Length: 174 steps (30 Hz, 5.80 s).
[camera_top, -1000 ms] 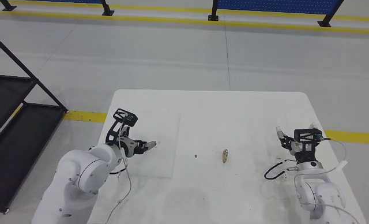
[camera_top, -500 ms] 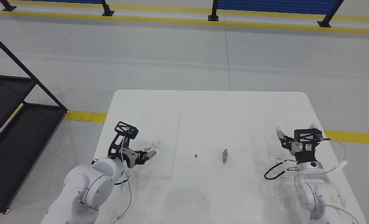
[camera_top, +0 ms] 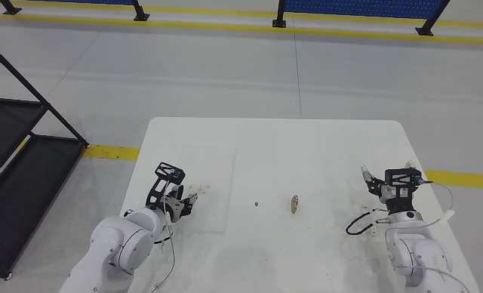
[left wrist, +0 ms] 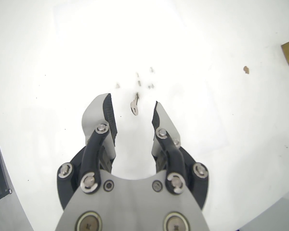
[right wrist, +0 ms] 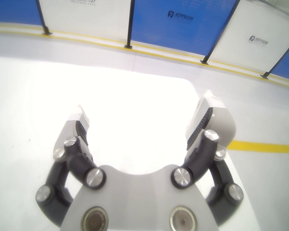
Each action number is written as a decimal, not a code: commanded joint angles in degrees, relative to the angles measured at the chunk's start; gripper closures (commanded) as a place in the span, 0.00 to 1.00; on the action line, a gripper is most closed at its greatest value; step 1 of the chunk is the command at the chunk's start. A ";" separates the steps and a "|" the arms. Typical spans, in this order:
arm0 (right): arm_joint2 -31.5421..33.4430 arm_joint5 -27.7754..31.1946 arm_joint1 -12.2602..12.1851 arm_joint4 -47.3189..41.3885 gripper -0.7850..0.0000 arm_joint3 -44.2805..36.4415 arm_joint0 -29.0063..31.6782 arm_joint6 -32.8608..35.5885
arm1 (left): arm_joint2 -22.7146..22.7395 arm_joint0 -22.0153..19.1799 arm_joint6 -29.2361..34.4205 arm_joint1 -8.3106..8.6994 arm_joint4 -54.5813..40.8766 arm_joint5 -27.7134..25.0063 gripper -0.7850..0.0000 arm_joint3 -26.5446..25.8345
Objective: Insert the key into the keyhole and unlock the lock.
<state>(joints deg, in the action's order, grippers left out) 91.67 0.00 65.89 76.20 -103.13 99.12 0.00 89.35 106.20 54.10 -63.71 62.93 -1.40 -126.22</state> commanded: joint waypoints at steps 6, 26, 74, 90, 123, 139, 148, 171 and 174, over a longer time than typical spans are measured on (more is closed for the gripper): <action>0.00 0.00 0.00 0.00 0.00 0.00 0.00 0.00 | -0.63 -0.32 0.84 0.02 0.35 0.49 0.62 0.07; 0.00 0.00 0.00 0.00 0.00 0.00 0.00 0.00 | -1.35 -1.65 1.50 0.10 0.24 0.88 0.86 1.31; 0.00 0.00 0.00 0.00 0.00 0.00 0.00 0.00 | 13.17 -5.00 7.61 0.24 -48.62 -4.22 1.00 8.14; 0.00 0.00 0.00 0.00 0.00 0.00 0.00 0.00 | 16.38 -15.17 28.50 1.84 -87.83 -12.42 1.00 33.88; 0.00 0.00 0.00 0.00 0.00 0.00 0.00 0.00 | 11.60 -25.01 33.90 3.68 -98.13 -14.34 1.00 36.33; -5.20 6.31 0.07 1.21 0.00 -11.83 -5.20 19.86 | 11.60 -25.01 33.90 3.68 -98.13 -14.34 1.00 36.33; -10.25 9.62 0.00 2.80 0.00 -25.37 -7.60 44.35 | 11.60 -25.01 33.90 3.68 -98.13 -14.34 1.00 36.33; -27.81 -7.94 3.68 -12.45 0.00 -21.20 -28.44 78.64 | 11.60 -25.01 33.90 3.68 -98.13 -14.34 1.00 36.33; -27.81 -7.94 3.68 -12.45 0.00 -21.20 -28.44 78.64 | 11.60 -25.01 33.90 3.68 -98.13 -14.34 1.00 36.33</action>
<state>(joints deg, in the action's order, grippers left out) 63.86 -7.95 69.57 63.74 -124.33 70.68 78.64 100.95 81.19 88.00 -60.03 -35.20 -15.74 -89.89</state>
